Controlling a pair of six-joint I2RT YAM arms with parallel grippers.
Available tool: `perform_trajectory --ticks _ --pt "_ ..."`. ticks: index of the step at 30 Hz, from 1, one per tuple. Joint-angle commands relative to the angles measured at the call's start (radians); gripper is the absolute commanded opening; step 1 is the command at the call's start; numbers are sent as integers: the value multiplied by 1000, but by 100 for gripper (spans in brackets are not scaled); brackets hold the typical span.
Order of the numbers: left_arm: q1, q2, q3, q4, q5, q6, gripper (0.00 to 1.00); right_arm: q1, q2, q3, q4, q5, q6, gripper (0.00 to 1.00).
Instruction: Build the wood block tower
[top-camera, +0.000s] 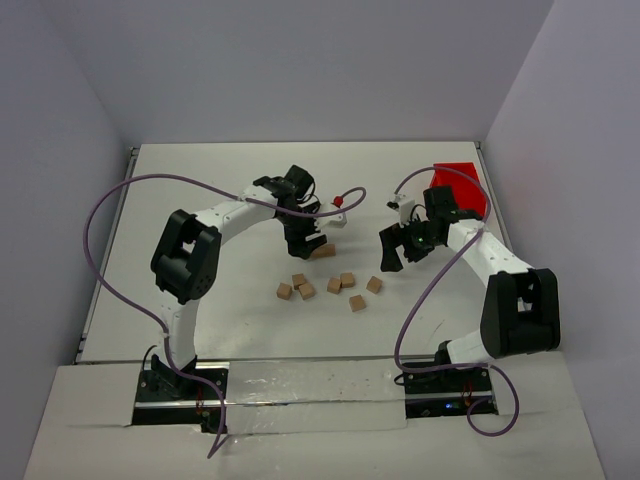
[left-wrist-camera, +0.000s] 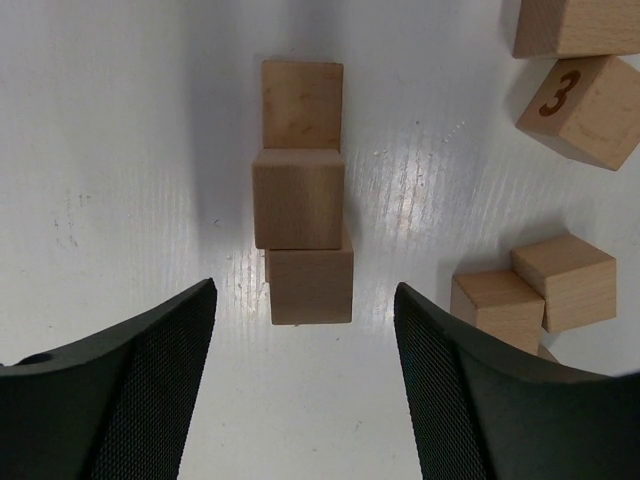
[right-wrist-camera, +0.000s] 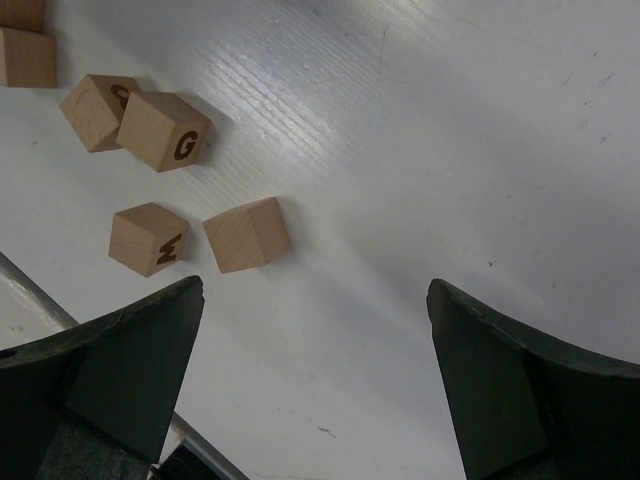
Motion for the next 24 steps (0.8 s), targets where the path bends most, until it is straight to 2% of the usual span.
perform_trajectory --ticks 1,5,10,12,18,24 --pt "-6 -6 41 12 8 17 82 -7 4 46 -15 -16 -9 100" --pt "-6 -47 78 -36 3 21 88 -6 -3 47 -16 -17 -3 100" --pt "7 -195 66 -69 0 -6 94 6 -24 43 -38 -19 -7 100" --pt "20 -274 19 -62 1 -25 99 25 -44 32 -49 -5 -11 100" --pt "163 -436 -153 -8 111 -129 99 111 -64 -10 -48 60 -19 98" --pt "269 -540 -274 44 222 -183 99 199 -28 -14 -45 90 -37 86"
